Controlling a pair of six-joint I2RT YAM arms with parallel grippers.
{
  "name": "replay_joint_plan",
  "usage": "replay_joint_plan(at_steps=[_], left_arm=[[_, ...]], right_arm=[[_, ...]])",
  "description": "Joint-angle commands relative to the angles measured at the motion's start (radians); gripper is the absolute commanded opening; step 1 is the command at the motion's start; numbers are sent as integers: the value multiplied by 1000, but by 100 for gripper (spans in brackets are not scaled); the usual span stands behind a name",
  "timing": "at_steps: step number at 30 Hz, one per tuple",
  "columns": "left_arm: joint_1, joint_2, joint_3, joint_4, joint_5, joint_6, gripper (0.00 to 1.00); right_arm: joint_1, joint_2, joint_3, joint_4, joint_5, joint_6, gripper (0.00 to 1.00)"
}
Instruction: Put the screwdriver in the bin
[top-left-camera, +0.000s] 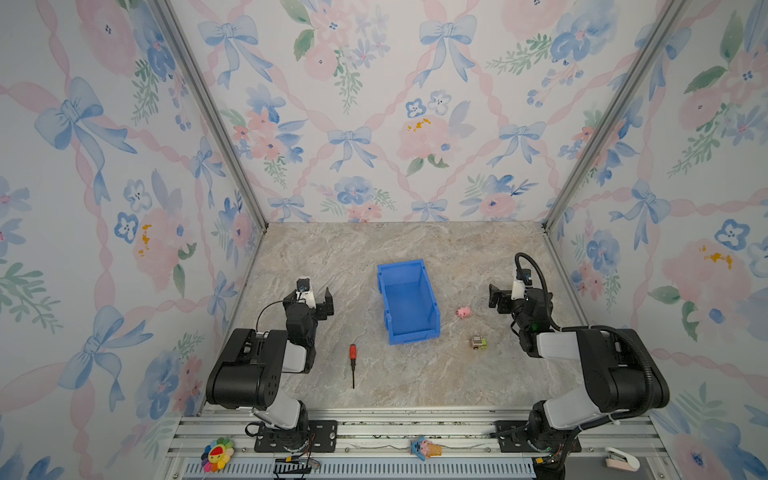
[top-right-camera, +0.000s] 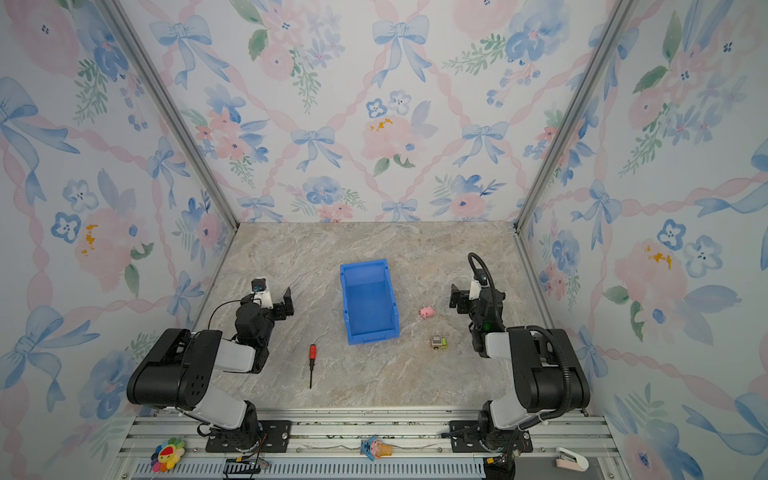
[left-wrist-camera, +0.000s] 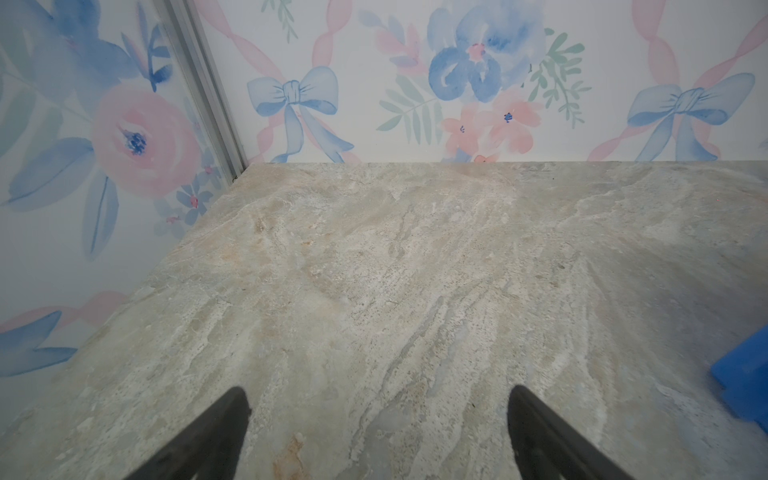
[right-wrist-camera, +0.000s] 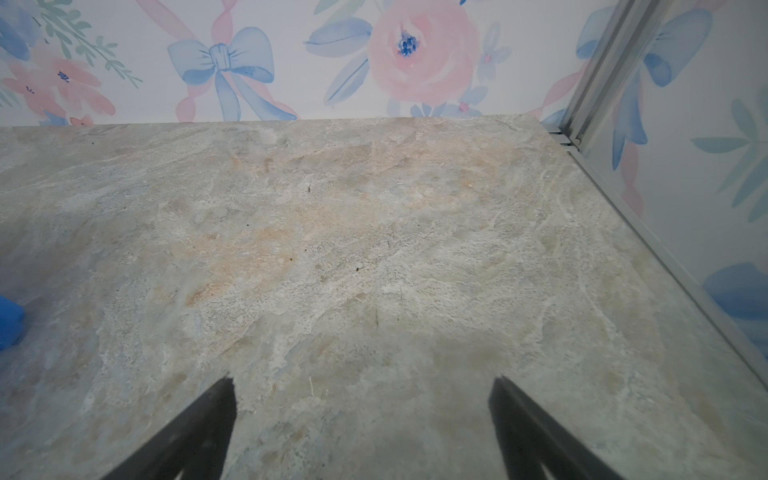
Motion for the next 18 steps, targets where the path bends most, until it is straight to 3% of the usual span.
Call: replay_joint_plan(at_steps=[1, 18], left_arm=[[5, 5, -3, 23, 8, 19, 98], [5, 2, -3, 24, 9, 19, 98]], right_arm=[[-5, 6, -10, 27, -11, -12, 97], [-6, 3, -14, 35, -8, -11, 97]])
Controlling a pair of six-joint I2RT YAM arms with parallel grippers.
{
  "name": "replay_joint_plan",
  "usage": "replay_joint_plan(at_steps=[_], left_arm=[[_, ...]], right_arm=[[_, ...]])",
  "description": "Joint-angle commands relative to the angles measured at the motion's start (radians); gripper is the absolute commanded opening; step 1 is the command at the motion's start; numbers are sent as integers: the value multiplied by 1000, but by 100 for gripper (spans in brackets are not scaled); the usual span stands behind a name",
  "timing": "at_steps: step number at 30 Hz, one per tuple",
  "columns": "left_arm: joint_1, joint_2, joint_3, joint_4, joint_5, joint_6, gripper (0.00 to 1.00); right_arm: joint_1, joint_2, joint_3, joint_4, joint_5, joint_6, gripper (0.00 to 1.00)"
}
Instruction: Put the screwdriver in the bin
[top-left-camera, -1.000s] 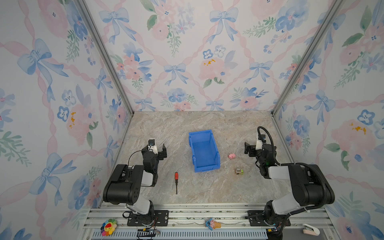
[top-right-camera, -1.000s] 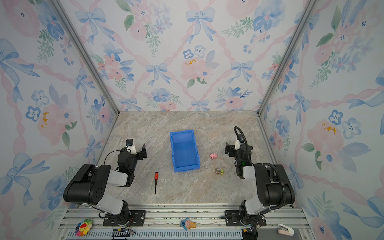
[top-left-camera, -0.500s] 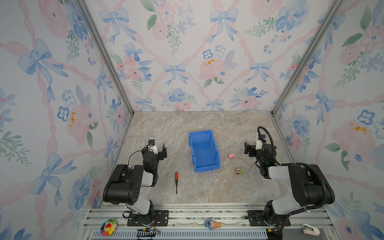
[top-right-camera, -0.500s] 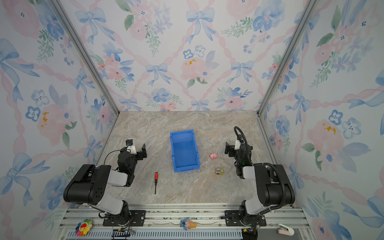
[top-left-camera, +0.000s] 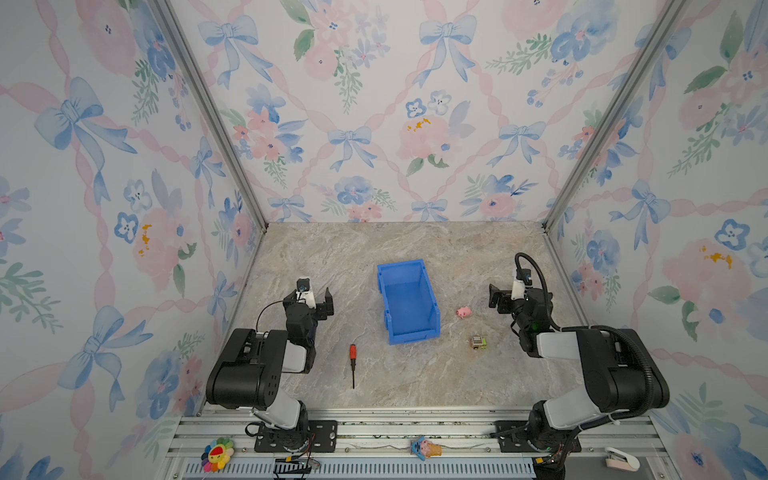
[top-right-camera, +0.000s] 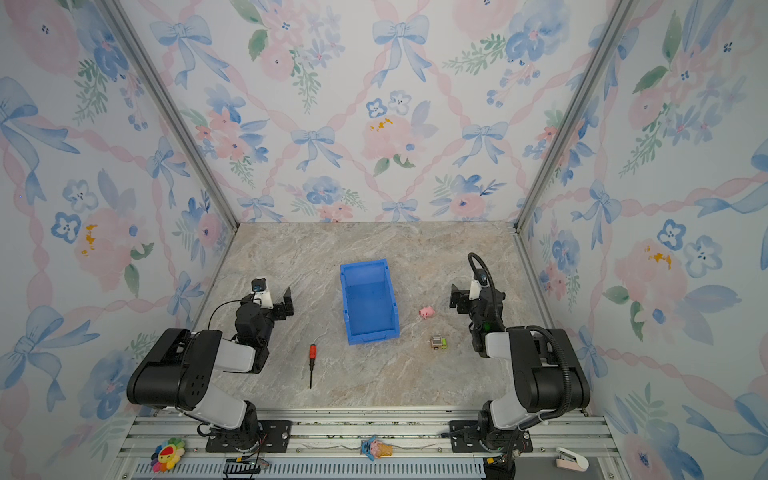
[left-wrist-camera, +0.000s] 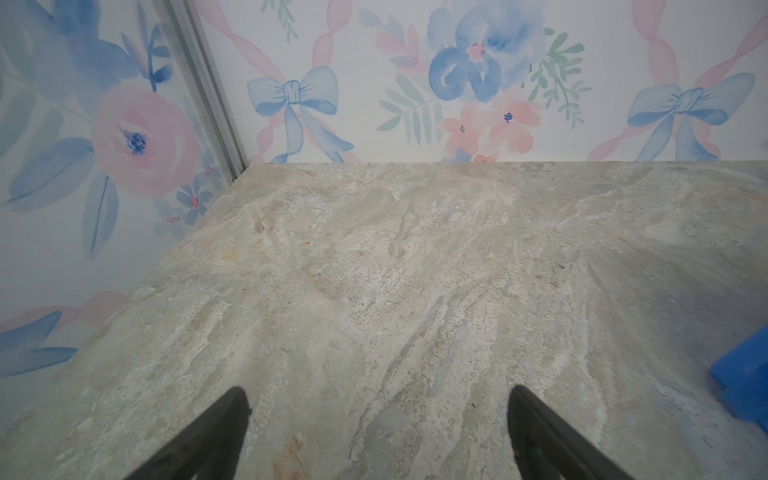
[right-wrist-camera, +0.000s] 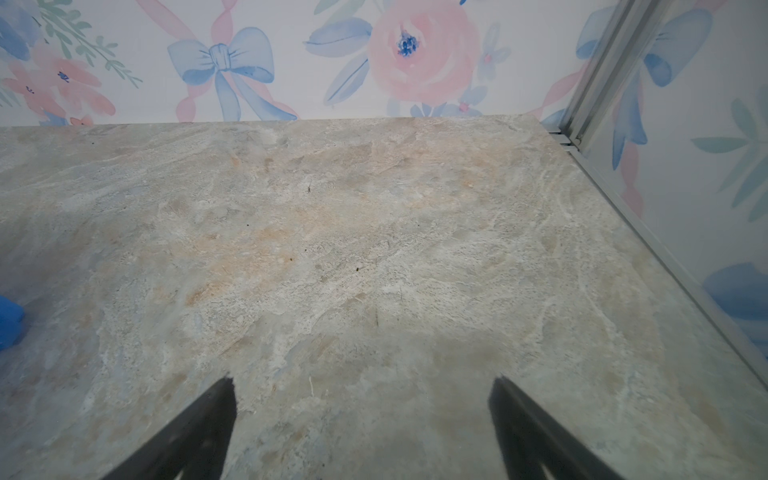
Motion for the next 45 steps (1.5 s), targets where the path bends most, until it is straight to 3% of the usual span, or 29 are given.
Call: replay_joint_plan(at_steps=[1, 10, 15, 18, 22, 26, 29, 33, 40, 45], left_arm=[[6, 0, -1, 24, 9, 20, 98], [5, -139, 27, -156, -35, -5, 97], [4, -285, 112, -534, -27, -53, 98], [-11, -381, 130, -690, 44, -87, 98], [-26, -513, 135, -843, 76, -125, 98], [-40, -665, 163, -1006, 25, -213, 97], [-60, -727, 233, -1197, -38, -321, 98], [-72, -724, 336, -1428, -13, -399, 98], [-187, -660, 378, -1595, 18, -462, 98], [-252, -648, 367, -1683, 80, -602, 98]], right_arm=[[-5, -6, -12, 22, 2, -8, 97], [-3, -196, 14, -225, 29, 1, 97], [48, -376, 10, -418, 72, 21, 97], [121, -532, 11, -574, 161, 17, 97], [190, -742, 16, -753, 256, 121, 97], [230, -879, 106, -1025, 301, 241, 97], [248, -914, 200, -1229, 304, 318, 97], [273, -889, 344, -1458, 268, 429, 97], [416, -809, 500, -1664, 290, 478, 97], [468, -778, 549, -1755, 259, 522, 97]])
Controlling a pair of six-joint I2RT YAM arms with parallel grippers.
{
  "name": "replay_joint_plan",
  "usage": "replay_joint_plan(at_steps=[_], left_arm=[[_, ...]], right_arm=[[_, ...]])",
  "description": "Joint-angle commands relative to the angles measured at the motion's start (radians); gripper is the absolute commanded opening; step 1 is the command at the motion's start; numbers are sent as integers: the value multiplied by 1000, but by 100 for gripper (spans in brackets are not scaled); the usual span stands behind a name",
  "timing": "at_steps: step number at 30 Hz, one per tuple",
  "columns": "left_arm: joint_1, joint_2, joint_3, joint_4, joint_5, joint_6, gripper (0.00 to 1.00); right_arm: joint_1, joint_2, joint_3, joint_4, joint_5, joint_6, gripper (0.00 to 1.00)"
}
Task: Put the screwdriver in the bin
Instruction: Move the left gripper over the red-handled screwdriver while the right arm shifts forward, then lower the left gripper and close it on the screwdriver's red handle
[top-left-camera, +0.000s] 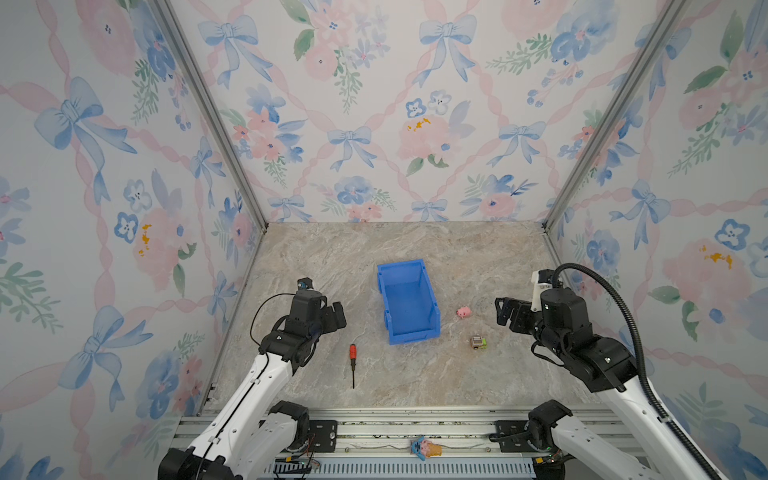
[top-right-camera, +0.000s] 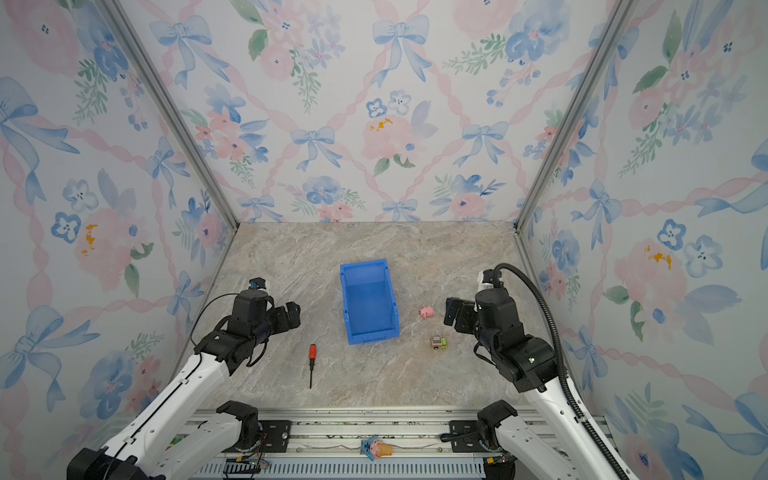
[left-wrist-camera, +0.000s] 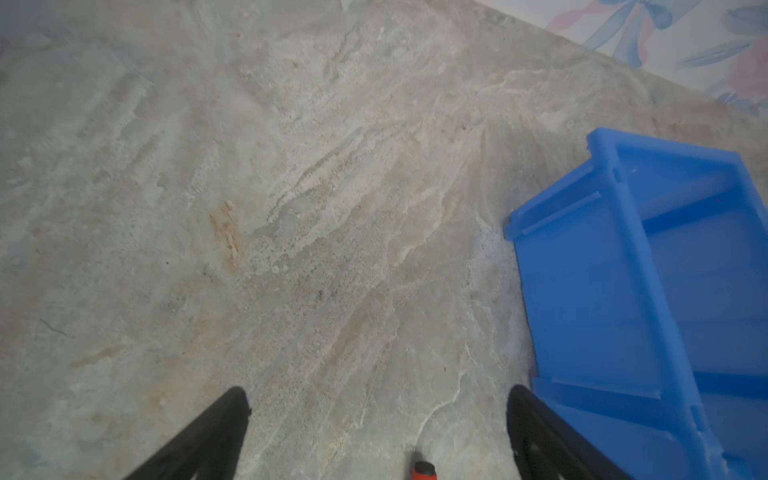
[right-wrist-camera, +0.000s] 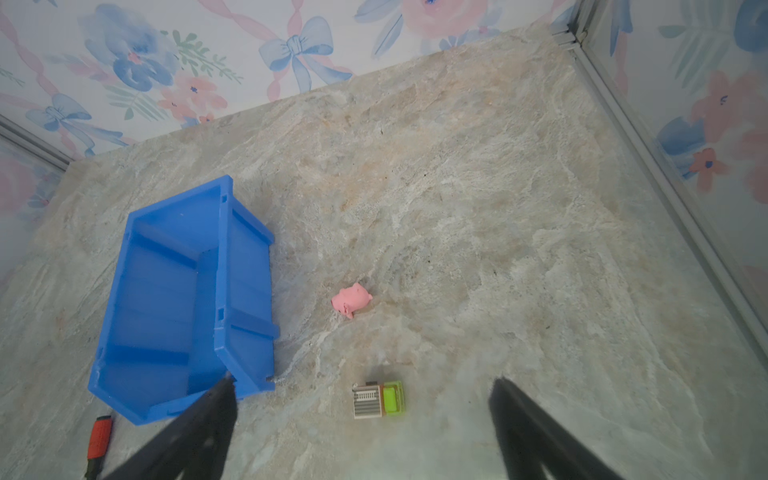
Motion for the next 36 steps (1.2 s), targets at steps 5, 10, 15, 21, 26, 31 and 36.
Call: replay_joint_plan(at_steps=[5, 10, 15, 21, 26, 31, 36], left_arm=[[-97, 25, -9, -129, 88, -184, 98], [-200, 127, 9, -154, 50, -231, 98], [-254, 246, 37, -152, 10, -282, 98], [-283, 352, 77, -152, -2, -277, 98], [-312, 394, 71, -151, -20, -292, 97], [-325, 421, 45, -149, -48, -328, 93], [-329, 436, 43, -149, -77, -338, 84]], right_arm=[[45, 31, 21, -156, -89, 33, 97], [66, 47, 28, -141, -146, -2, 97], [90, 81, 49, -109, -164, -61, 97], [91, 116, 58, -77, -183, -86, 97], [91, 140, 56, -72, -189, -100, 97], [91, 134, 40, -64, -189, -98, 97], [91, 136, 44, -61, -187, -96, 97]])
